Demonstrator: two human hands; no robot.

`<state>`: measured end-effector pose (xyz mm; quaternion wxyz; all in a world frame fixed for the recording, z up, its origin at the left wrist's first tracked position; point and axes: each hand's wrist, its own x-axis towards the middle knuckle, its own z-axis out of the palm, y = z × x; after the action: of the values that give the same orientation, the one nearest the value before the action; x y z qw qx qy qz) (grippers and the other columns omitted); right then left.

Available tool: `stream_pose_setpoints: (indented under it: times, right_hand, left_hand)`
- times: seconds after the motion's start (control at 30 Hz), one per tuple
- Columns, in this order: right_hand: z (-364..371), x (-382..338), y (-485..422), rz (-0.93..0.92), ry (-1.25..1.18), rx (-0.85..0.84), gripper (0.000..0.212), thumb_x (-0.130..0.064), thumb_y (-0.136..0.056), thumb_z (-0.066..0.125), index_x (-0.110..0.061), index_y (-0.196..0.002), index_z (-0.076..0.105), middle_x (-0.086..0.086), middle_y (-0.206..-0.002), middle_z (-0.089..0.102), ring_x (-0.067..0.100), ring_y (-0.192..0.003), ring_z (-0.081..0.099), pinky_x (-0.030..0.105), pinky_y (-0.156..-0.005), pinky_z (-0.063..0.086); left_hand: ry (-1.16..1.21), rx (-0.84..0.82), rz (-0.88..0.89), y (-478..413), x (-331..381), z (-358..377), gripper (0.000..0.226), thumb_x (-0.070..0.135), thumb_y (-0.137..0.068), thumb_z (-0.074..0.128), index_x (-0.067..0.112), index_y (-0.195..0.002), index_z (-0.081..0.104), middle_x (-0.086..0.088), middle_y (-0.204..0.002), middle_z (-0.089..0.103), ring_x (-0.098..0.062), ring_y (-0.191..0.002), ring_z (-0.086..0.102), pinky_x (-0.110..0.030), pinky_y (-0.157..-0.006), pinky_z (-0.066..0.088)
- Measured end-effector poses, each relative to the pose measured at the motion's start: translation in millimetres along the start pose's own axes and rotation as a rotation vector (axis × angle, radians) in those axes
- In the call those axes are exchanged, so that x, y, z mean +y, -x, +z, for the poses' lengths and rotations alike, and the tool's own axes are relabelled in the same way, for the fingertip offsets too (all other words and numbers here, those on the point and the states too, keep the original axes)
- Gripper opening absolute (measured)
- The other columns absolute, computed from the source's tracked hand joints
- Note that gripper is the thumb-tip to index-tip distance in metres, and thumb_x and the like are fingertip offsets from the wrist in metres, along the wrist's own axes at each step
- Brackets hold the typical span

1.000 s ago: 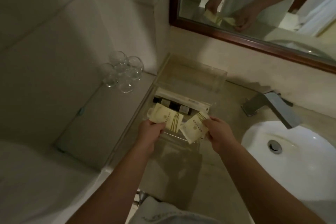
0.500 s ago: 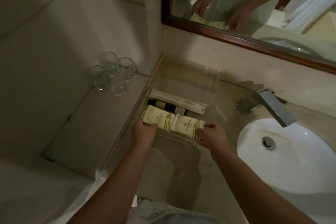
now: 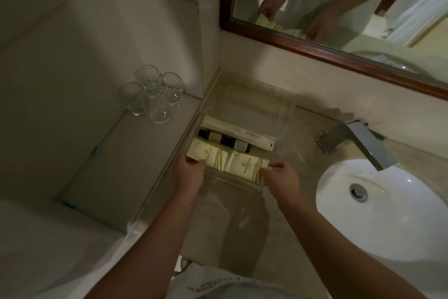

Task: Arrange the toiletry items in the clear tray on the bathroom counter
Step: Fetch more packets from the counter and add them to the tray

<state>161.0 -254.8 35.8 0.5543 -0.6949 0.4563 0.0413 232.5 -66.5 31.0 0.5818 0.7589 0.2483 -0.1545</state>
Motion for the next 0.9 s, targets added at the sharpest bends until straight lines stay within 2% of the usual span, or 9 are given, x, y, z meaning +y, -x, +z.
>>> stream_pose_setpoints:
  times: [0.07,0.13,0.23,0.37,0.5,0.67,0.77,0.83,0.9]
  right_hand:
    - [-3.8,-1.1,-2.4,0.054,-0.183,-0.007,0.023,-0.012,-0.087,0.065,-0.009,-0.109,0.062,0.002,-0.083,0.063,0.012,-0.066,0.06,0.023,-0.052,0.045]
    - [-9.9,-0.7,-6.4,0.118,-0.412,-0.036,0.022,-0.008,-0.091,0.06,-0.003,-0.112,0.064,0.001,-0.066,0.055,0.009,-0.05,0.044,0.021,-0.043,0.034]
    - [-18.7,-0.2,-9.2,0.134,-0.492,-0.031,0.023,-0.008,-0.093,0.058,-0.005,-0.115,0.062,0.002,-0.066,0.056,0.008,-0.048,0.041,0.018,-0.038,0.033]
    - [-20.2,1.5,-9.3,0.178,-0.528,-0.021,0.031,-0.009,-0.092,0.059,-0.007,-0.123,0.059,0.006,-0.078,0.061,0.008,-0.053,0.045,0.017,-0.039,0.037]
    - [-18.6,3.9,-9.3,0.202,-0.575,-0.005,0.034,-0.008,-0.092,0.059,-0.006,-0.125,0.059,0.005,-0.076,0.061,0.006,-0.051,0.045,0.017,-0.039,0.036]
    - [-18.5,4.1,-6.0,0.193,-0.571,-0.023,0.029,-0.009,-0.093,0.058,-0.007,-0.122,0.06,0.004,-0.071,0.057,0.007,-0.05,0.043,0.016,-0.039,0.035]
    - [-16.4,4.5,-4.1,0.188,-0.583,-0.022,0.024,-0.007,-0.094,0.056,-0.005,-0.117,0.061,0.005,-0.067,0.054,0.007,-0.048,0.041,0.017,-0.038,0.033]
    - [-16.3,5.3,-2.4,0.186,-0.583,-0.021,0.021,-0.007,-0.094,0.056,-0.006,-0.115,0.061,0.005,-0.067,0.053,0.008,-0.048,0.04,0.017,-0.038,0.033]
    - [-18.0,6.1,0.2,0.188,-0.565,-0.02,0.018,-0.008,-0.095,0.056,-0.008,-0.112,0.061,0.006,-0.069,0.057,0.008,-0.05,0.04,0.016,-0.039,0.034]
  left_hand:
    - [0.209,0.013,-0.051,-2.8,2.8,-4.8,0.021,0.011,-0.082,0.07,0.014,-0.102,0.064,-0.002,-0.092,0.067,-0.017,-0.08,0.062,-0.028,-0.068,0.05]
    - [0.387,0.04,-0.069,-10.1,4.8,-12.5,0.012,0.007,-0.079,0.071,0.014,-0.088,0.066,-0.003,-0.074,0.063,-0.014,-0.063,0.054,-0.02,-0.052,0.044]
    - [0.559,0.02,-0.098,-18.7,6.4,-24.8,0.016,0.002,-0.083,0.066,0.016,-0.078,0.06,-0.001,-0.063,0.052,-0.006,-0.044,0.04,-0.016,-0.036,0.029]
    - [0.616,-0.005,-0.112,-20.6,8.0,-32.5,0.016,0.002,-0.085,0.064,0.015,-0.079,0.059,0.002,-0.058,0.053,-0.002,-0.039,0.038,-0.016,-0.037,0.027]
    - [0.649,0.023,-0.155,-24.9,9.2,-37.4,0.016,0.004,-0.085,0.065,0.017,-0.079,0.059,0.008,-0.056,0.057,0.0,-0.038,0.041,-0.015,-0.036,0.029]
    - [0.581,0.069,-0.143,-28.2,9.6,-39.1,0.016,0.004,-0.084,0.065,0.016,-0.077,0.059,0.003,-0.061,0.05,-0.003,-0.04,0.039,-0.016,-0.035,0.028]
    - [0.393,0.059,-0.068,-18.8,9.7,-28.8,0.009,0.009,-0.078,0.071,0.013,-0.084,0.066,0.001,-0.062,0.059,-0.009,-0.05,0.05,-0.015,-0.042,0.041]
    - [0.279,-0.01,-0.059,-10.3,10.2,-16.1,0.02,0.015,-0.073,0.074,0.014,-0.092,0.07,-0.002,-0.079,0.071,-0.016,-0.068,0.066,-0.027,-0.061,0.056]
    - [0.219,-0.05,-0.038,-0.9,11.8,-0.7,0.024,0.009,-0.077,0.071,0.013,-0.101,0.068,-0.002,-0.092,0.071,-0.018,-0.08,0.066,-0.029,-0.07,0.054]
